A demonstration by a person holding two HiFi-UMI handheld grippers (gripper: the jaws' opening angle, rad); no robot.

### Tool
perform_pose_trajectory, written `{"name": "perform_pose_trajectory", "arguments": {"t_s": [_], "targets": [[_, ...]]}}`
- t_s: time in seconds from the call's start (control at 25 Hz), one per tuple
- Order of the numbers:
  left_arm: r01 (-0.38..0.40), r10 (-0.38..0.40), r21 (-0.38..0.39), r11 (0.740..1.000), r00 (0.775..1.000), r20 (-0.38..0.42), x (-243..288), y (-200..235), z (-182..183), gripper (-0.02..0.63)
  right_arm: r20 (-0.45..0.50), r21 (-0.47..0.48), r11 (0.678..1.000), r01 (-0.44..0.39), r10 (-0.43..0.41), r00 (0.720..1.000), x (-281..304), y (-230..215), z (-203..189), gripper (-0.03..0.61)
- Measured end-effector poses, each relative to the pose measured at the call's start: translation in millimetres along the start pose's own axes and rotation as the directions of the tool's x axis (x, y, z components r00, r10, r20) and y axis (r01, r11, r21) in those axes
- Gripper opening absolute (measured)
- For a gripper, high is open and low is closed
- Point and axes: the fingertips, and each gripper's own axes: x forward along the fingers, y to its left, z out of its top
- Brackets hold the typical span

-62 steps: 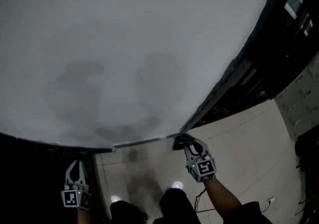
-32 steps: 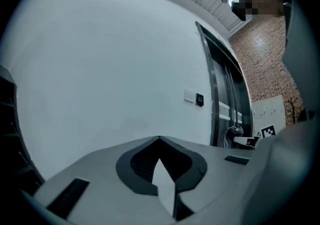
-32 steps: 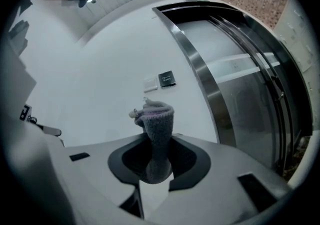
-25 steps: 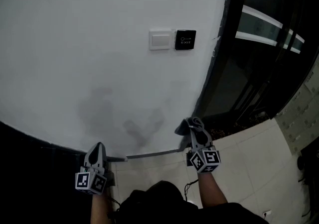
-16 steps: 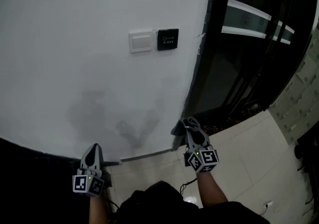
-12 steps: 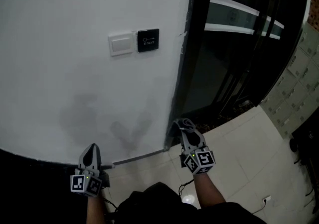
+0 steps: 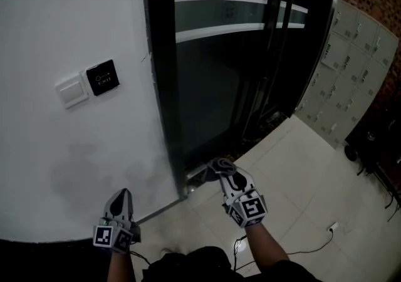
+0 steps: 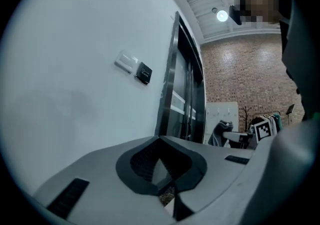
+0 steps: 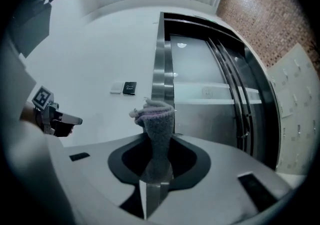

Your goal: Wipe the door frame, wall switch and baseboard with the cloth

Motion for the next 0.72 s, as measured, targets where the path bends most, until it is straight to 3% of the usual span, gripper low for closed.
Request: {"name": "perform_pose_trajectory", "arguments": {"t_s": [0.2,0.32,0.48,0.6,0.72], "targets": [[0.057,-0.058,-0.011,0.998,0.998,-0.009,29,6,-6,0.000,0.023,-0.175,0.985,0.001,0.003,1.000,56,-11,45,0.091],[0.048,-0.048,-0.005,0.999,0.999,-0.010,37,26,-4,0.000,0.049,-0.350,0.937,0.016,0.001,0.999,103,-6,91,0.091],[0.042,-0.042,0.023,0.999,0.999,-0.004,46,59,9,0.000,0.123,-0.601,0.798,0.049,0.031,0.992,176,9,175,0.091],[0.053,-0.053,-0.003,0.999,0.999,0.010,51,82,14,0.000,0.214,-0.714,0.690,0.113,0.062,0.975,219,21,248,0.091],[0.075,-0.075,-0.020,0.997,0.997,0.018,56,94,16,0.000,0.242,-0.807,0.566,0.168,0.059,0.968,245,32,295,0.091]]}}
